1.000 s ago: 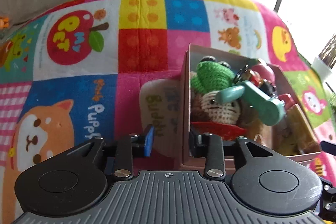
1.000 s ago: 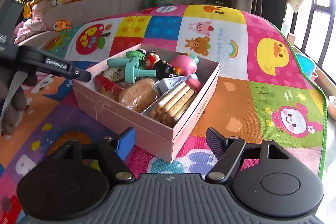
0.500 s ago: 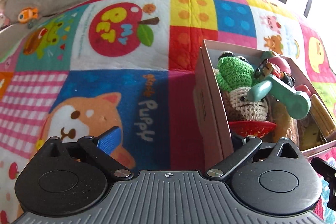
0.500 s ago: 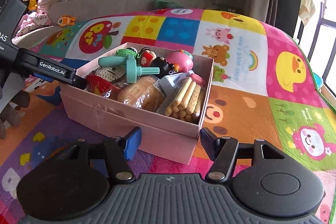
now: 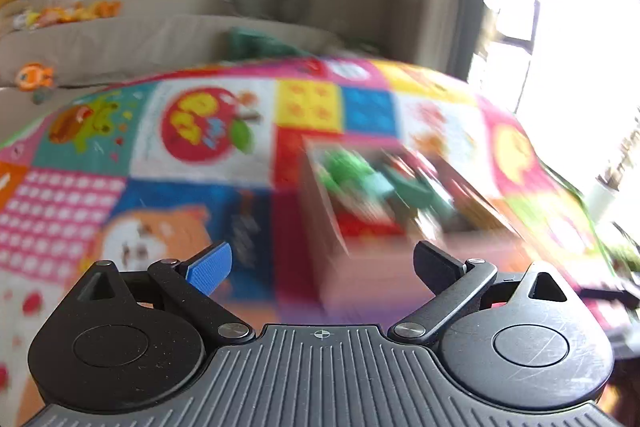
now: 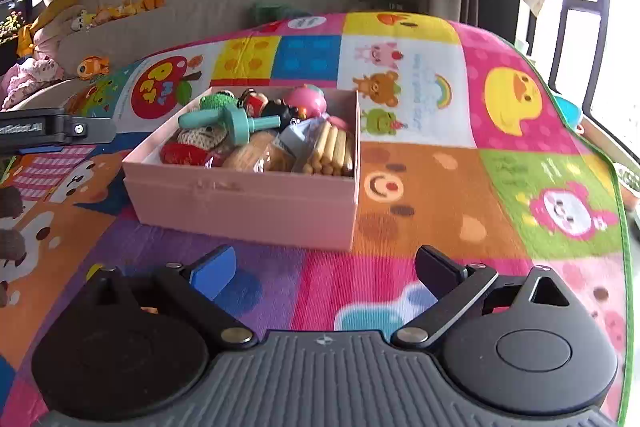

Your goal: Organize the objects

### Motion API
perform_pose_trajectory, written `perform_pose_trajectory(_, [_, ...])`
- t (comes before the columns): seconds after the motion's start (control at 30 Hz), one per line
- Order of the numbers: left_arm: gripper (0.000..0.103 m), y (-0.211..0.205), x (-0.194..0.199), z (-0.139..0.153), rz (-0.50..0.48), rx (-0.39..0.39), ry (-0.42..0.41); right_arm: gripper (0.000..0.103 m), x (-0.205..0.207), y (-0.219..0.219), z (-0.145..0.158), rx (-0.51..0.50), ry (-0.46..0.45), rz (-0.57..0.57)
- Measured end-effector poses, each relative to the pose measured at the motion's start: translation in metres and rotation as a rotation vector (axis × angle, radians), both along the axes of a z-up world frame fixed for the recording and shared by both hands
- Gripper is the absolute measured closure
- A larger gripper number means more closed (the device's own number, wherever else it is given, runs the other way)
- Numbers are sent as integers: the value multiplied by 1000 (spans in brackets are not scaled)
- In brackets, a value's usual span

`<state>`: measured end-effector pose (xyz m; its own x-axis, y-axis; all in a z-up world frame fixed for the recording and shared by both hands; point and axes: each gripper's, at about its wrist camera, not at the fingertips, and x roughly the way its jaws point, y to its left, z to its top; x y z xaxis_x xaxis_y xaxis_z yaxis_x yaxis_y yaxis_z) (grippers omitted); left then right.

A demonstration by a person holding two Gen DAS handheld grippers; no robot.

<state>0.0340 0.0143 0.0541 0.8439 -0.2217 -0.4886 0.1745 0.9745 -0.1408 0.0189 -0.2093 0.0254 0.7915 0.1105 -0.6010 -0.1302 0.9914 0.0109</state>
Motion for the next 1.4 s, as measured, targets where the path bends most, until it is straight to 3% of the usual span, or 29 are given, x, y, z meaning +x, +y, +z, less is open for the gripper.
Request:
perform_pose_trajectory(0.07, [2,-10,-26,-17,-28,35,51,0,-19,1,-5,19,14,-5])
perform_pose_trajectory(0.2, [2,-21,-49,-50,58,44,161,0,-40,13,-27,-6,101,13])
perform_pose_trajectory(0.27, [2,-26,-53,-51,98,97,133,0,-43,18,-38,-31,129,1])
perform_pose_trajectory(0.4, [1,-37,-45,-55,151,176,159,0,-38,21,-38,-58,102,-12])
perform_pose_trajectory(0.47, [1,-37,-44,-56,160,168,160,0,-32,16,-39,-10,107,-26])
perform_pose_trajectory(0.63, [1,-37,-45,-57,162,164,160,0,-28,16,-45,-16,50,-65])
perform_pose_trajectory(1.4, [0,-40,-38,-58,186,167,163,0,-26,14,-46,-9,47,-49])
